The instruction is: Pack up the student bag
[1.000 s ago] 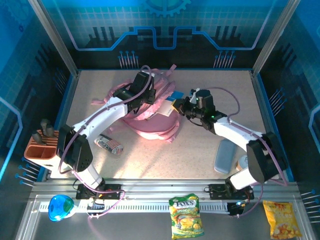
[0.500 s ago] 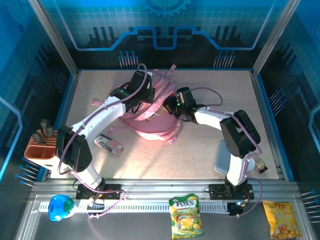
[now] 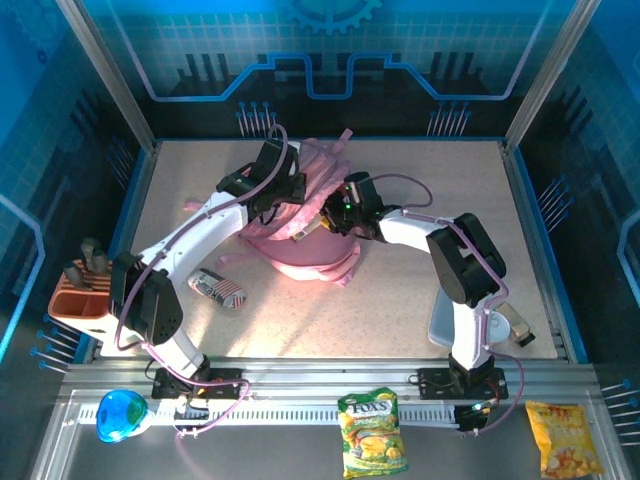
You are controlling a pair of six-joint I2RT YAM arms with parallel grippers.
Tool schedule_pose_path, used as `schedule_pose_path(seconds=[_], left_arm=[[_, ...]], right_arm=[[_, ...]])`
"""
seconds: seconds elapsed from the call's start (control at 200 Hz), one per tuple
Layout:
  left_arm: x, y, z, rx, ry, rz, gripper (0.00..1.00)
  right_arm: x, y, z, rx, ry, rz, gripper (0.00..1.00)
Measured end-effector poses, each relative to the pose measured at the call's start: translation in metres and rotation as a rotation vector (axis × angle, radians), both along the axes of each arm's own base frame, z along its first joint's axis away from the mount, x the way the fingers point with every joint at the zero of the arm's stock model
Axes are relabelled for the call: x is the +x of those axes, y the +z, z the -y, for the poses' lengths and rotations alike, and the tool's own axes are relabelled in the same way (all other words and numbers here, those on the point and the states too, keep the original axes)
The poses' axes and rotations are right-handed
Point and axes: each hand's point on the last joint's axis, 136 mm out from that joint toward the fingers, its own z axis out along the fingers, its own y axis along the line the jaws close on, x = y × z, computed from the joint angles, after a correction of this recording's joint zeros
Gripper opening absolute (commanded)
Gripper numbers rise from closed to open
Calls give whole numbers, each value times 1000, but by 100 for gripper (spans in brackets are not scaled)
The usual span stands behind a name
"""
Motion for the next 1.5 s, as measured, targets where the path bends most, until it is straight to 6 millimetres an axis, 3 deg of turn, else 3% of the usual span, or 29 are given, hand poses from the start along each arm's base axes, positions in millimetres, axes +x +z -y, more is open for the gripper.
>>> schedule_pose_path(seconds=[0.135,0.335,0.565,0.635,0.72,0.78,0.865,0.94,1.076,1.336,1.501], left_arm=[[1,0,-2,-12,5,-5,0],[1,-1,3,-49,-23,-20,0],[11,-18,33,-151,-92,-99,0],[15,-27,48,-187,-127,-135,8],[18,-39,65,-218,-164,-174,29],[18,-44,75,-241,-184,-196,37],[16,-47,81,-263,-184,-216,49],[16,-46,79,-277,-173,-219,53],[4,-55,52,-301,-97,-247,58],[-28,-75,-52,-410,230,-296,60],[-40,-100,-109,-512,462,-321,62]], right_arm=[[-18,0,15,-4,14,-33,61],[-44,19,66,-3,-48,-14,65],[-55,55,127,-60,-165,77,69],[-58,62,145,-97,-203,94,71],[-62,65,164,-143,-238,105,73],[-65,66,174,-173,-254,107,74],[-71,64,182,-213,-263,104,78],[-74,62,186,-238,-260,100,80],[-78,57,189,-269,-254,90,84],[-81,53,186,-293,-230,90,91],[-83,44,176,-315,-194,75,92]])
